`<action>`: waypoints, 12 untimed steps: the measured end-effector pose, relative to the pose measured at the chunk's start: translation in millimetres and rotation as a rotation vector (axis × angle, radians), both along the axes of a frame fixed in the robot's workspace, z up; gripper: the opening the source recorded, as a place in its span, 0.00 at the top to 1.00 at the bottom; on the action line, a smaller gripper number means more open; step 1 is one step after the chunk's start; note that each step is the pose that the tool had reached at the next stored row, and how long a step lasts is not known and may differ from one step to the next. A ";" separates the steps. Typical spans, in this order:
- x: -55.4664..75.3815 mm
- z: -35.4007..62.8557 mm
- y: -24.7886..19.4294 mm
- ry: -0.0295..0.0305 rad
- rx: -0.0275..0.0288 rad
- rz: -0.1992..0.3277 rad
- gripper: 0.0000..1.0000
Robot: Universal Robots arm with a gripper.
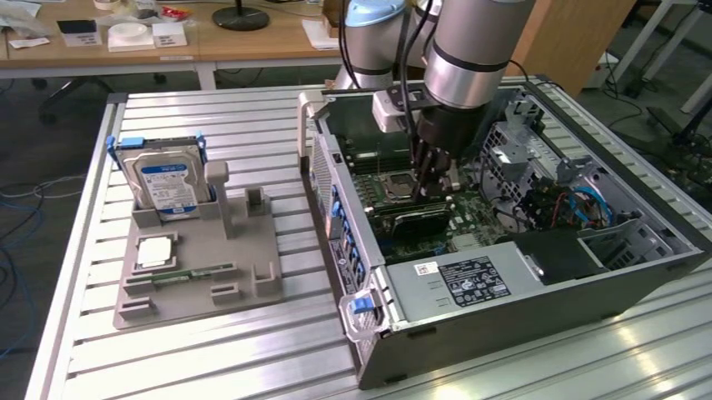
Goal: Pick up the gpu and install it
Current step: 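Press down on the gpu until it lock into place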
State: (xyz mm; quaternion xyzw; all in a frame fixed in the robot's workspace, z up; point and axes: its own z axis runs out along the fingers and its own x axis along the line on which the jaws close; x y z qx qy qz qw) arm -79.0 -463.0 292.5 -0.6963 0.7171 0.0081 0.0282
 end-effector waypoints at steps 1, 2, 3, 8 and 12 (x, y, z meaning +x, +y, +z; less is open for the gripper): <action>0.0 0.0 0.0 0.0000 0.0000 0.000 0.89; 0.0 0.0 0.0 0.0000 0.0000 0.000 0.89; -0.4 -0.3 -0.1 0.0000 0.0001 0.000 0.89; -1.5 -7.4 0.1 -0.0001 0.0002 0.000 0.89; -1.7 -8.6 0.5 0.0000 0.0009 0.000 0.89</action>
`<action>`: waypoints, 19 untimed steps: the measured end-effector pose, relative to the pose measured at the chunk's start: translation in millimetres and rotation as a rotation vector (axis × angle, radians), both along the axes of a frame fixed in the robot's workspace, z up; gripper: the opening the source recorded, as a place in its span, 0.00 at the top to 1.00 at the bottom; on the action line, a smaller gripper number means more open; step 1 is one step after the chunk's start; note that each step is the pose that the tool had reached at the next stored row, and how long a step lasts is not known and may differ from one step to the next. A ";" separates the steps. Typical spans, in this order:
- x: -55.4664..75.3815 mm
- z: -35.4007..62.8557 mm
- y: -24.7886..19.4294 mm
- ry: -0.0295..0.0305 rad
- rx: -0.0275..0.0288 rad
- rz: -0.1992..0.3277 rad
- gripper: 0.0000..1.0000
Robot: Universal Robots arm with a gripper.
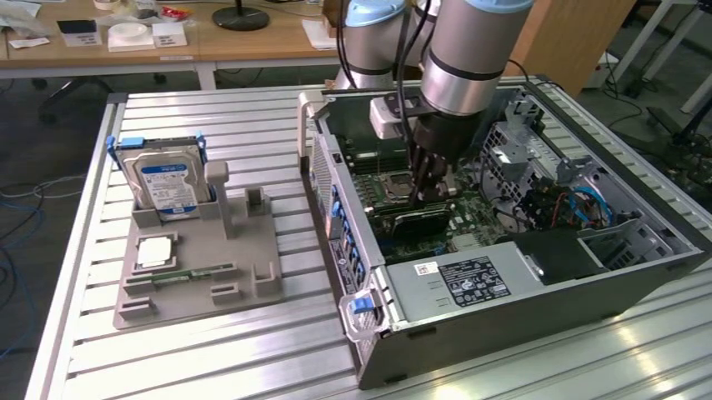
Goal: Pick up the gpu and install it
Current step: 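Press down on the gpu until it lock into place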
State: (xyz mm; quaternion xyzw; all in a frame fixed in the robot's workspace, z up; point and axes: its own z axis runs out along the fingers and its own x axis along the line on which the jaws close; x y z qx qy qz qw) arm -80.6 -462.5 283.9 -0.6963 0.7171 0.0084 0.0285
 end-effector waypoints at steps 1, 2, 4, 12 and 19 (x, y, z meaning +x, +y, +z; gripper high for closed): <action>-0.1 -0.3 0.9 -0.0001 0.0004 0.000 0.89; 0.0 -0.6 1.4 0.0000 0.0004 0.000 0.89; -0.2 -2.8 1.9 -0.0001 0.0005 0.000 0.89; -0.8 -9.4 2.9 0.0001 0.0002 0.000 0.89; -1.1 -15.1 4.9 0.0000 0.0009 0.000 0.89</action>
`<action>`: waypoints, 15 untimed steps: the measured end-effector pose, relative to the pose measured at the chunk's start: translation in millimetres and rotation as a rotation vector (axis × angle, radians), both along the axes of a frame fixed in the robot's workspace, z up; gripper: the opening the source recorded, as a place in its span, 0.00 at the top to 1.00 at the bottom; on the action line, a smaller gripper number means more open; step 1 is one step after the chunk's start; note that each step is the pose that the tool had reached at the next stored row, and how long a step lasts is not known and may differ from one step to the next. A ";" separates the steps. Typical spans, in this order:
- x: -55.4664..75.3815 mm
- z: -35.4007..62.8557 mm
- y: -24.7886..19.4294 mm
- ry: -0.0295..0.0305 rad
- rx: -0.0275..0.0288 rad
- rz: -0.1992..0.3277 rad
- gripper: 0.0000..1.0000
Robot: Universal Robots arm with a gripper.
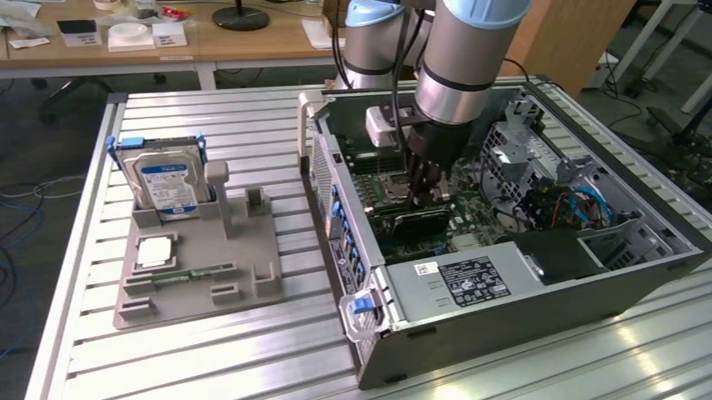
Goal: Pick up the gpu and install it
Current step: 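Press down on the gpu until it lock into place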
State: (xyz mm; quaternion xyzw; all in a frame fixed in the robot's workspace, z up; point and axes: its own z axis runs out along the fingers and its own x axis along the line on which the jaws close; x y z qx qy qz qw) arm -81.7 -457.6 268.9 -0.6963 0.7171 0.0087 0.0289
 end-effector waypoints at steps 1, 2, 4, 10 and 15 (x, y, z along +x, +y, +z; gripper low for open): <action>0.0 0.1 0.0 0.0001 -0.0001 0.000 0.89; 0.0 0.0 0.0 0.0001 -0.0001 0.000 0.89; 0.0 -0.2 0.3 0.0000 0.0000 0.000 0.89; -0.1 -5.4 1.6 0.0000 0.0009 0.000 0.89; -0.1 -7.8 1.4 0.0005 -0.0005 0.000 0.89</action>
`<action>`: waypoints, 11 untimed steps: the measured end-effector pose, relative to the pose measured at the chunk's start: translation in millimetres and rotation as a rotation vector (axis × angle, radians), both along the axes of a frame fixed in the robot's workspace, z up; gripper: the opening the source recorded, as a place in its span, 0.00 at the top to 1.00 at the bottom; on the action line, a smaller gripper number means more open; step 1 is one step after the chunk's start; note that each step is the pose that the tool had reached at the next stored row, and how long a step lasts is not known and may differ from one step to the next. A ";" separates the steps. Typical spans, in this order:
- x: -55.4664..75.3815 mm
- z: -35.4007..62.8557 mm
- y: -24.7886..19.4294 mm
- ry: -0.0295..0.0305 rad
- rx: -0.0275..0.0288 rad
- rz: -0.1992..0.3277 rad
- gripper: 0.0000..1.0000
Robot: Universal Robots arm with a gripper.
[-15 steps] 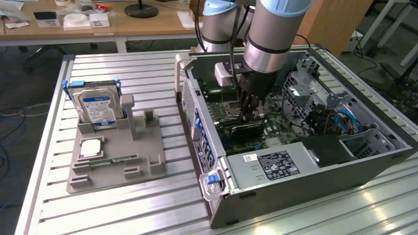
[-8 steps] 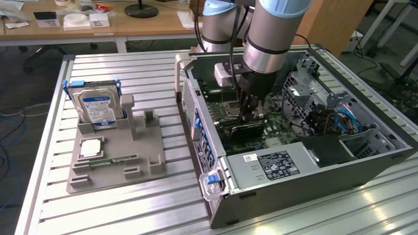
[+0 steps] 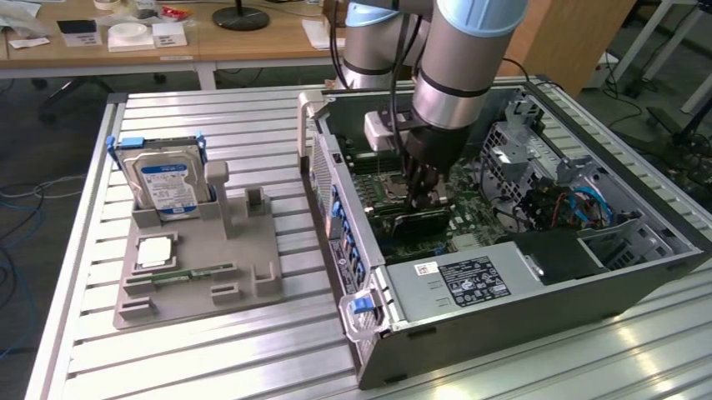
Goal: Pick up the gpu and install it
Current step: 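Press down on the gpu until it lock into place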
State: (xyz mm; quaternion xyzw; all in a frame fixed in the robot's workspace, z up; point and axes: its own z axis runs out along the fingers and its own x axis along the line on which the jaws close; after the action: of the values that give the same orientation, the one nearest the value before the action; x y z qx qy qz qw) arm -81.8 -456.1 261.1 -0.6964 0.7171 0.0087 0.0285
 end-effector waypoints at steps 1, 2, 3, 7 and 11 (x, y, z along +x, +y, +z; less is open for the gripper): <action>0.0 -0.2 0.0 0.0001 0.0000 0.000 0.89; -0.1 -0.3 0.0 0.0000 0.0003 0.000 0.89; -0.1 -0.6 0.0 -0.0002 0.0008 0.000 0.89; -0.1 -0.8 0.1 -0.0004 0.0012 0.000 0.89; -0.3 -1.2 0.1 -0.0002 0.0009 0.000 0.89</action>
State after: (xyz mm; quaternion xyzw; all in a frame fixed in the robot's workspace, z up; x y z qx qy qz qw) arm -82.1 -456.1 259.8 -0.6963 0.7171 0.0090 0.0289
